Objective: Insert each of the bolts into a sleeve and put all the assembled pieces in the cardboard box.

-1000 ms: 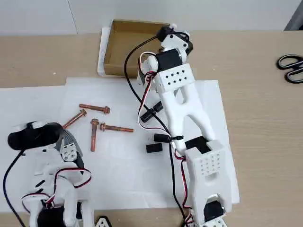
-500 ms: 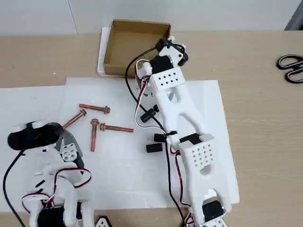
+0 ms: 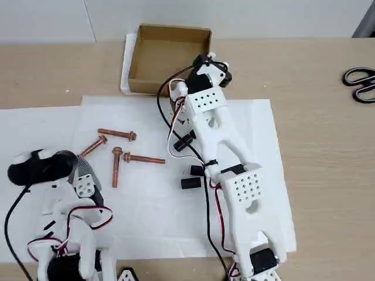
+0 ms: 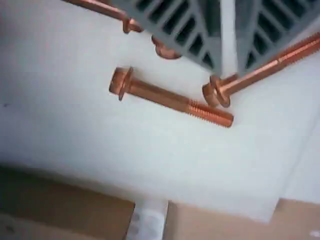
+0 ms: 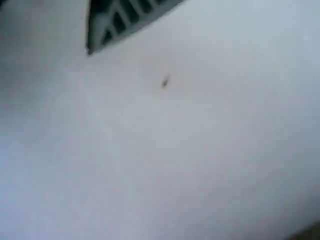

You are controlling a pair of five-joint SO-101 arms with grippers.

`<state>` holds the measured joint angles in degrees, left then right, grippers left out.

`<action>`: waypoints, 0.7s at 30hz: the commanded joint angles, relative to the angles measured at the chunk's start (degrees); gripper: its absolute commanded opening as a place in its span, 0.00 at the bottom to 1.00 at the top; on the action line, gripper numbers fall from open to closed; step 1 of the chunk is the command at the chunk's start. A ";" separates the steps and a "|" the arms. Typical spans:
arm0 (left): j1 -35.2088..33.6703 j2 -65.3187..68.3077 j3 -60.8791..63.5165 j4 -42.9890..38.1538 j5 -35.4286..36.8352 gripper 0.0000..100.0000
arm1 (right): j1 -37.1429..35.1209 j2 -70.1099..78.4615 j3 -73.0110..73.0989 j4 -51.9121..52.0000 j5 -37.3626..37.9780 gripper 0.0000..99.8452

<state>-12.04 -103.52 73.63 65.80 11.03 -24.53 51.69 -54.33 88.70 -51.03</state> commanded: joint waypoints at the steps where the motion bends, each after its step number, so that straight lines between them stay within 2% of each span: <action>1: 0.18 -0.35 -0.22 -1.49 -0.09 0.01 | 0.66 -0.40 -0.44 -0.92 -0.53 0.25; 6: -0.09 -0.35 -0.22 -1.49 -0.09 0.01 | 1.89 0.31 -0.44 -1.54 -0.53 0.24; 13: -0.09 -0.35 -0.22 -1.49 -0.09 0.01 | 4.35 3.21 -0.44 -1.54 -0.18 0.06; 21: -0.09 -0.35 -0.13 -1.49 -0.09 0.01 | 3.74 3.03 -0.97 -1.27 -0.18 0.06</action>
<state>-12.04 -103.52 73.63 65.63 11.03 -20.40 55.21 -54.33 88.35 -51.21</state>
